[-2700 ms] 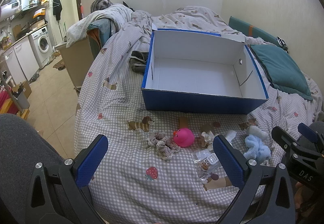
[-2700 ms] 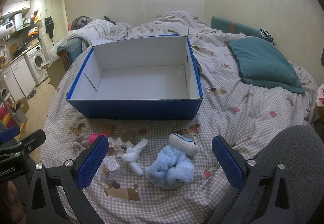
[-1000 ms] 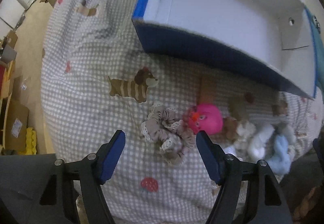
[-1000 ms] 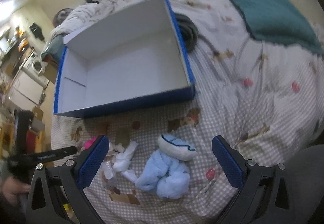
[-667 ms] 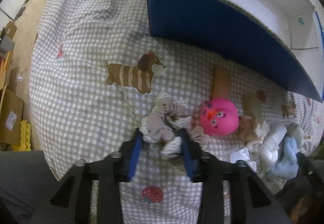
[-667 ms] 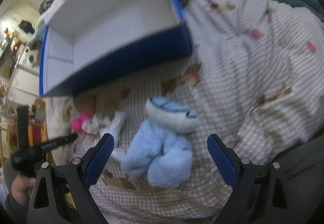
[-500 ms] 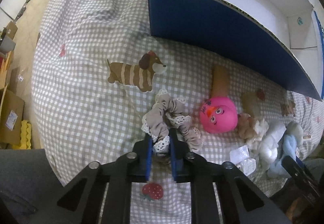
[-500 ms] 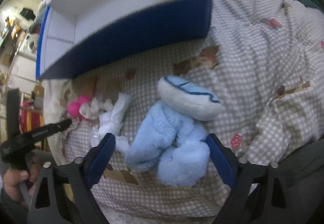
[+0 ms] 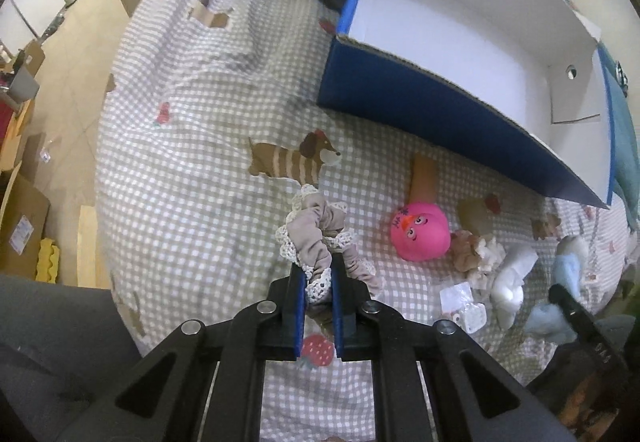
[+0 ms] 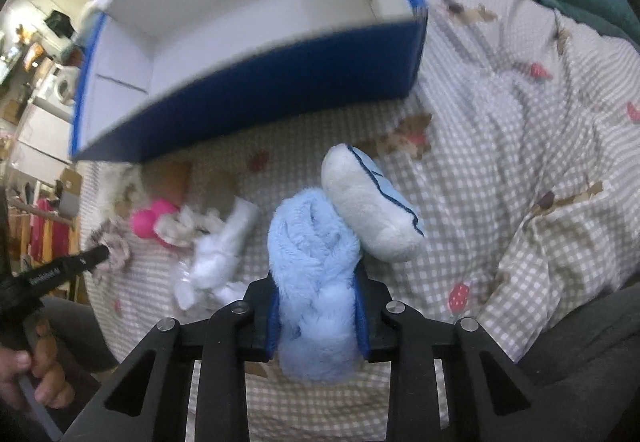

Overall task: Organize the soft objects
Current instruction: 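Carry the scrunchie and blue plush over the box with both tools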

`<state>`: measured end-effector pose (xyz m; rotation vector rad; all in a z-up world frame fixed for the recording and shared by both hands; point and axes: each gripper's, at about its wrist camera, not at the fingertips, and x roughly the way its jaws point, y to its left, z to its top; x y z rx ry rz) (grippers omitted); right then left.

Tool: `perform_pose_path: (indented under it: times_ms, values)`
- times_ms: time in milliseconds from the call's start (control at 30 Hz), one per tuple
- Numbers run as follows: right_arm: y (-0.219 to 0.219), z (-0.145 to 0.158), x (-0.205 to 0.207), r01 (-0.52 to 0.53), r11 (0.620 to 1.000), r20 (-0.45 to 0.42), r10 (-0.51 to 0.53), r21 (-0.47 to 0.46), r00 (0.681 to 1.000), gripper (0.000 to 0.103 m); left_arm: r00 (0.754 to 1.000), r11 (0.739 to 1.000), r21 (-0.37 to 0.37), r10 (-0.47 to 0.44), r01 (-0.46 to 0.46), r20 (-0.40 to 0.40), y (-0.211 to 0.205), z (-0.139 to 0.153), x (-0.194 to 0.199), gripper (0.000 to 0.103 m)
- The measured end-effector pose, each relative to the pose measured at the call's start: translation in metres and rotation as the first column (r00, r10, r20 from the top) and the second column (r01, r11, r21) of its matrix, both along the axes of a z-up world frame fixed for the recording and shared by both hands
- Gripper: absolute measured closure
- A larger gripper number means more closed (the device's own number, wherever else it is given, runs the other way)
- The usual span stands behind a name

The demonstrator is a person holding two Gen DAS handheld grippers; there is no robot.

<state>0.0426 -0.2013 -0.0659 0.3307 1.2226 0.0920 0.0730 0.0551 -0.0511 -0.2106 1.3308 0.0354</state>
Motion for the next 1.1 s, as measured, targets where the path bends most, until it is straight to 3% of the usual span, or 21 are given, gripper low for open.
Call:
perform_pose_path:
  times_ms: [200, 667, 867, 1000, 1100]
  values:
    - [0.009, 0.029, -0.008, -0.039, 0.999, 0.139, 0.035, 0.025, 0.99, 0.072, 0.997, 0.999, 0.044, -0.019, 0.016, 0.075, -0.005, 0.016, -0.018, 0.093]
    - [0.008, 0.04, -0.009, -0.061, 0.997, 0.18, 0.051, 0.052, 0.982, 0.072, 0.993, 0.997, 0.069, -0.022, 0.014, 0.114, -0.015, 0.023, -0.021, 0.093]
    - [0.013, 0.057, -0.009, -0.123, 0.991, 0.234, 0.108, 0.049, 0.966, 0.072, 0.994, 1.0, 0.022, 0.002, -0.005, 0.105, -0.011, 0.03, -0.016, 0.093]
    - [0.01, 0.08, -0.003, -0.145, 0.988, 0.309, 0.121, 0.056, 0.943, 0.072, 0.985, 0.999, 0.051, -0.023, 0.015, 0.172, -0.018, 0.055, -0.005, 0.093]
    - [0.005, 0.095, 0.011, -0.142, 0.988, 0.348, 0.112, 0.061, 0.931, 0.072, 0.968, 0.992, 0.114, -0.072, 0.046, 0.239, -0.026, 0.075, 0.011, 0.093]
